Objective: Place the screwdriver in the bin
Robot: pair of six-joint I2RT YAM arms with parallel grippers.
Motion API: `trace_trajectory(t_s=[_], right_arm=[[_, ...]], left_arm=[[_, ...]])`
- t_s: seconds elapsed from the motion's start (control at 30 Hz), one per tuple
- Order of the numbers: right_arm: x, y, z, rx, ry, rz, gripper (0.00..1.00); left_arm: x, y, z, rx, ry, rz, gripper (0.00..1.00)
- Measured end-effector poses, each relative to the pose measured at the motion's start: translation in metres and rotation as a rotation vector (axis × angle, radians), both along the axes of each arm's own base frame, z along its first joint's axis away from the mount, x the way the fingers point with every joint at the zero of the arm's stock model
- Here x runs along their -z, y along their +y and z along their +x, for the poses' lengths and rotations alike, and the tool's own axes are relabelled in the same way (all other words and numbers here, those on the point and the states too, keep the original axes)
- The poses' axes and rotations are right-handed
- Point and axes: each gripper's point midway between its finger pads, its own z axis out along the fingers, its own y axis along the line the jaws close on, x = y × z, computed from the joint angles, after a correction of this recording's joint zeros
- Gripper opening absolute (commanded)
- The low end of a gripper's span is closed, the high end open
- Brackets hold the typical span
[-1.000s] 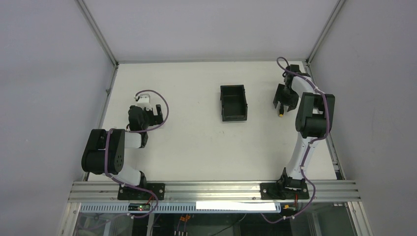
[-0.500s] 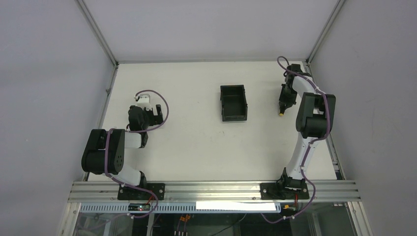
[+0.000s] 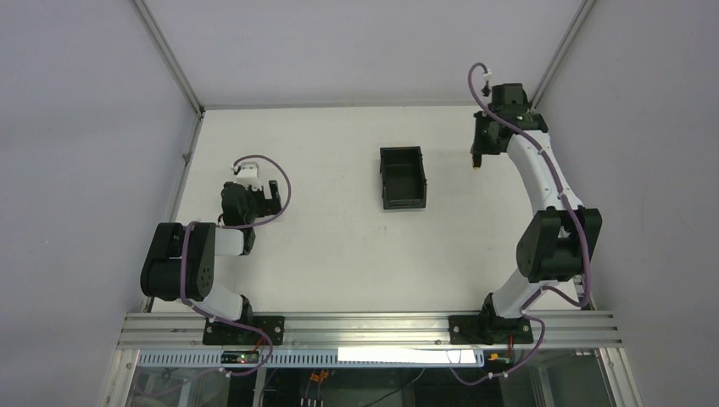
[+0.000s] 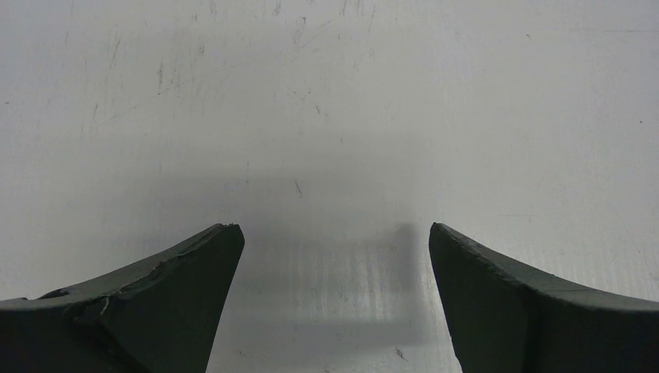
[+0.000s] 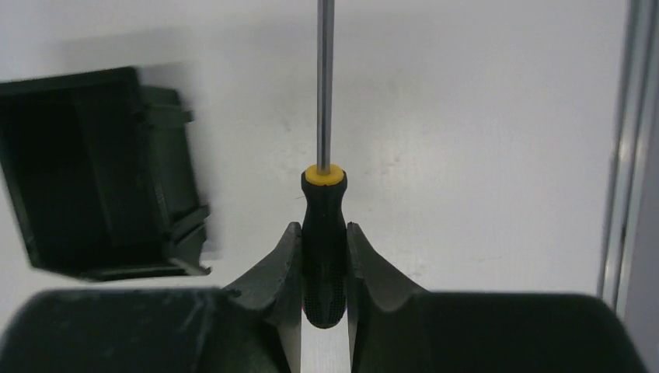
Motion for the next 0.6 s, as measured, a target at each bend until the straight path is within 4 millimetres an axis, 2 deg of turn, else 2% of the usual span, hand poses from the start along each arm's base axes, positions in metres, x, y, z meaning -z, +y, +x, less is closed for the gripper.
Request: trace_trajectory(t_s=[0.1, 0.13, 0.33, 0.47, 0.6], right_arm=[[-0.010, 0.045, -0.004, -0.155, -0.025, 0.002, 0.11], [-0.011, 0.068, -0.008, -0.236, -0.028, 0.000, 0.11], [-0.013, 0.157, -0.032, -0.573, -0.031, -0.009, 0.12], [-0.011, 0.179, -0.030, -0.655, -0.038, -0.028, 0.12], [0.009, 0.192, -0.029, -0.703, -0.002, -0.051, 0.15]], left_arm=[[0.000, 0.000, 0.000, 0.000, 0.000, 0.000, 0.99], [0.000, 0.000, 0.000, 0.000, 0.000, 0.000, 0.99], [0.000, 0.000, 0.000, 0.000, 0.000, 0.000, 0.99], [0.000, 0.000, 0.000, 0.000, 0.000, 0.000, 0.99], [0.000, 0.000, 0.000, 0.000, 0.000, 0.000, 0.99]])
